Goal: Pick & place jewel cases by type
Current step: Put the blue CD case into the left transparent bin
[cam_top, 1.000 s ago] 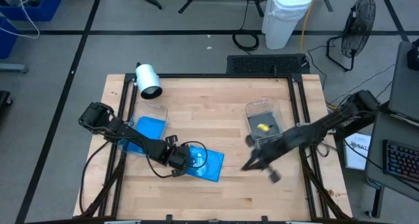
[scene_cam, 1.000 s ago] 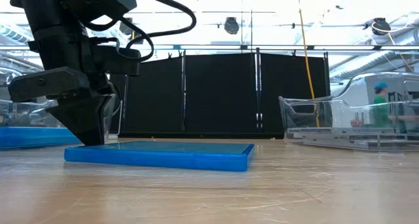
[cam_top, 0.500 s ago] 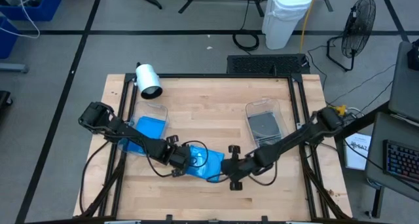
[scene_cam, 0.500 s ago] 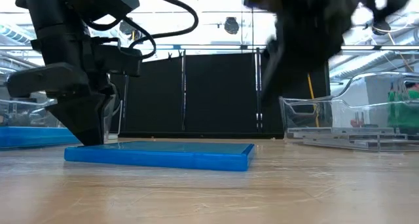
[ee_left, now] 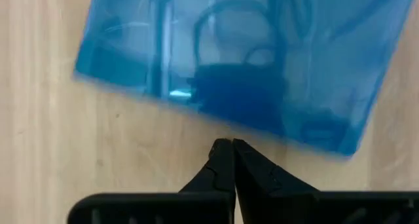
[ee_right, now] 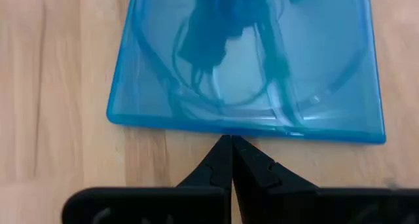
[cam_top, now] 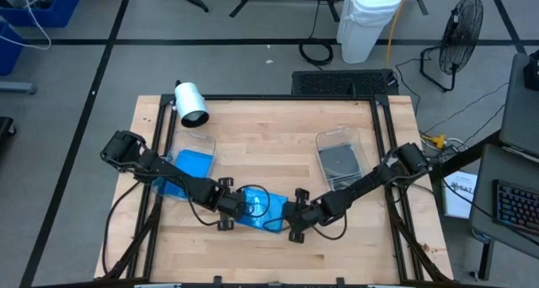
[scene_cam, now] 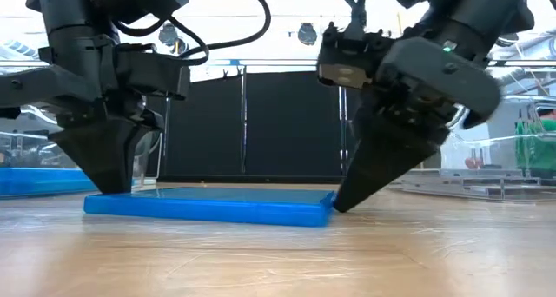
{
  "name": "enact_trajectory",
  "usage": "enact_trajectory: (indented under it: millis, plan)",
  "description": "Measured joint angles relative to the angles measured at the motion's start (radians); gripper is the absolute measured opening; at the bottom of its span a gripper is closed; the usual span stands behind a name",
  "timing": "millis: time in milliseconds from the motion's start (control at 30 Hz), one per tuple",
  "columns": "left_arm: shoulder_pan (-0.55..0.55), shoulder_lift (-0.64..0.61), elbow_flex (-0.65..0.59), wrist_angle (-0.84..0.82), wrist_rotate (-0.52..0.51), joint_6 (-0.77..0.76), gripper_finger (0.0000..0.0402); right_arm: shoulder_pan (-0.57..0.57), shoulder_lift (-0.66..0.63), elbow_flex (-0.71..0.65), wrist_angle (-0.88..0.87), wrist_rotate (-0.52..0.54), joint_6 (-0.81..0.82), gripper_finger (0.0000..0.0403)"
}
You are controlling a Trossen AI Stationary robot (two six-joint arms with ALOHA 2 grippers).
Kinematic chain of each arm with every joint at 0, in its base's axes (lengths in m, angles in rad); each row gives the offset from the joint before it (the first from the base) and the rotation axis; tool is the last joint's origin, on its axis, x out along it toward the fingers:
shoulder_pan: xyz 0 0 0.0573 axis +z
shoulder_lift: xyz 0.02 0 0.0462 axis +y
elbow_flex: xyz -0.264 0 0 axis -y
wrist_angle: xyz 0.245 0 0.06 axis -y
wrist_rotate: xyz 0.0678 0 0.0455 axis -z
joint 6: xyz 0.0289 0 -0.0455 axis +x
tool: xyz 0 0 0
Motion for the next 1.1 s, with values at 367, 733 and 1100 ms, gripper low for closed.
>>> enact_trajectory:
  millis: [367,733,1100]
  plan:
    - [0.006,0.015,-0.004,0.039,-0.004,-0.002,0.0006,-0.003,0.003,-0.012,0.157,0.119,-0.219,0.0000]
    - [0.005,0.030,-0.002,0.034,-0.019,-0.029,0.0011,-0.002,-0.006,-0.012,0.149,0.149,-0.422,0.0000]
    - [0.005,0.031,-0.001,0.032,-0.026,-0.030,0.0015,0.003,-0.037,-0.009,0.112,0.217,-0.596,0.0000]
